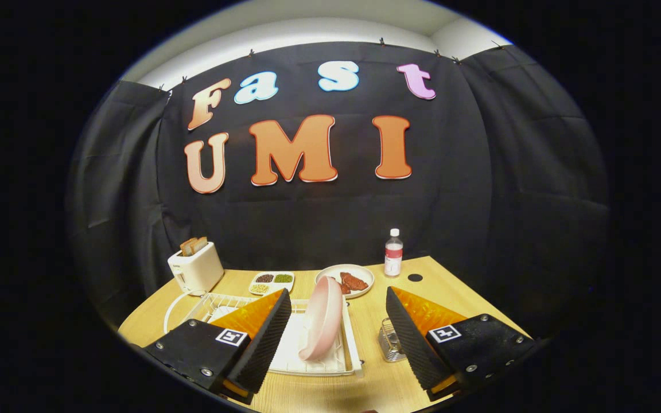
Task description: Take the plate from the dish rack, then take the spoon from the basket and place it into the plate.
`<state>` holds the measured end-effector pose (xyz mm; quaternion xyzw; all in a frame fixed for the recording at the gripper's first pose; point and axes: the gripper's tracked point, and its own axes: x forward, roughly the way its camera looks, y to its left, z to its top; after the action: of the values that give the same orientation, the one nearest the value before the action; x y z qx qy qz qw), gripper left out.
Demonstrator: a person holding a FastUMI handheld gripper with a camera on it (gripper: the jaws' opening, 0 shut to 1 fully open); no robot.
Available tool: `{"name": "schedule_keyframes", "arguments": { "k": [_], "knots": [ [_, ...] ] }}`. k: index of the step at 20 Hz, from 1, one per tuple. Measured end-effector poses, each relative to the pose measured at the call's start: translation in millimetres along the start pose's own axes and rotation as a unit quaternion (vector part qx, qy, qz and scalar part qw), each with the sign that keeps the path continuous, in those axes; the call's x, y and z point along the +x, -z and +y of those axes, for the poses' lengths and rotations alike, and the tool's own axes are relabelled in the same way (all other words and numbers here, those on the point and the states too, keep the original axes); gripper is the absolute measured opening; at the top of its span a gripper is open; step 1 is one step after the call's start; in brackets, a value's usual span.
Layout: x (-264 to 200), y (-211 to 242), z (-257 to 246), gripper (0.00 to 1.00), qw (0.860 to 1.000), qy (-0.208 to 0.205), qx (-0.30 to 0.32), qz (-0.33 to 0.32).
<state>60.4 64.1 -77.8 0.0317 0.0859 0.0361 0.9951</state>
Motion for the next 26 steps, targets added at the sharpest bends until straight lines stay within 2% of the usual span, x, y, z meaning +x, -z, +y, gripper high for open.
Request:
{"name": "schedule_keyframes", "arguments": {
  "k": [9, 11, 13, 15, 17, 18, 22, 26],
  "knots": [
    [84.8, 52.0, 18.4, 0.99, 0.996, -0.007, 0.025, 0.088],
    [95.8, 61.8, 24.7, 0.95, 0.994, -0.009, 0.032, 0.105],
    [106.1, 73.6, 27.3, 0.84, 0.992, -0.005, 0.026, 0.122],
    [111.9, 77.8, 26.3, 0.67, 0.992, 0.005, 0.011, 0.128],
    [115.3, 79.4, 19.6, 0.41, 0.991, 0.025, 0.003, 0.132],
    [117.8, 77.8, 18.2, 0.32, 0.99, 0.033, 0.005, 0.134],
    [119.9, 59.4, -0.9, 0.23, 0.989, 0.084, -0.025, 0.122],
    [118.3, 32.1, -11.0, 0.2, 0.987, 0.104, -0.076, 0.094]
  ]
}}
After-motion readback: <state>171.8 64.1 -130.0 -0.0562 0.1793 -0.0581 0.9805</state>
